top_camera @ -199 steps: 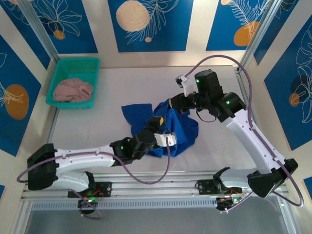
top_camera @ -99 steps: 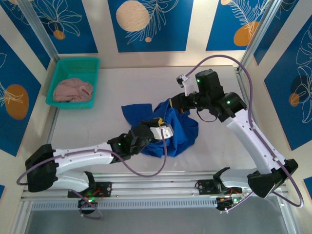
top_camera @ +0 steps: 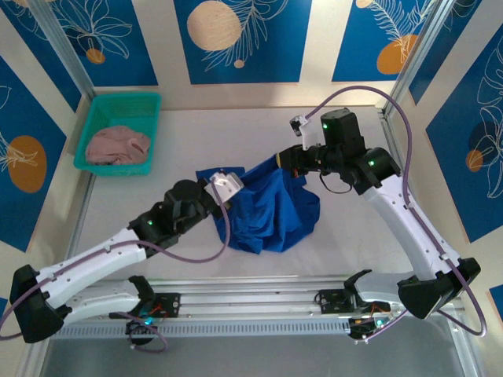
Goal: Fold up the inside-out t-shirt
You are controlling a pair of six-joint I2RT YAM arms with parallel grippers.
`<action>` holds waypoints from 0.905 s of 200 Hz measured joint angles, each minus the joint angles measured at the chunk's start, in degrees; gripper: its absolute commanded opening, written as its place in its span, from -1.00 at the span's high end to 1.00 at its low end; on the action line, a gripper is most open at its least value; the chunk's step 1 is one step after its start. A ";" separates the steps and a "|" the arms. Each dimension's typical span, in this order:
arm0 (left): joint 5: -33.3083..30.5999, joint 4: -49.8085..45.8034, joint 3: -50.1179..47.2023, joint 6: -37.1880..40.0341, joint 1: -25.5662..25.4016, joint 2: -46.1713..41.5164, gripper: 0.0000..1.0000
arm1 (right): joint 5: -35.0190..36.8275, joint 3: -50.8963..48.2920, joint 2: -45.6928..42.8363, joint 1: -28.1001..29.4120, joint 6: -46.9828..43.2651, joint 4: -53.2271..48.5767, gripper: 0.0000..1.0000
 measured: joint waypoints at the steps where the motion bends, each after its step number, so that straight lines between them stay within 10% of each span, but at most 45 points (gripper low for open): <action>1: 0.17 -0.15 0.13 -0.13 0.13 -0.02 1.00 | -0.07 0.00 0.00 0.00 0.07 0.07 1.00; 58: 15.87 -7.98 6.73 -12.83 9.86 -0.24 1.00 | -1.14 -0.33 1.53 -0.04 1.42 2.34 0.97; 103: 23.32 -13.05 11.52 -18.95 15.96 0.87 1.00 | -2.27 0.61 4.68 -0.96 1.90 2.49 0.26; 181: 27.91 -23.32 17.42 -26.64 32.26 1.99 1.00 | -1.05 -15.10 -7.52 -6.67 5.35 3.98 -0.17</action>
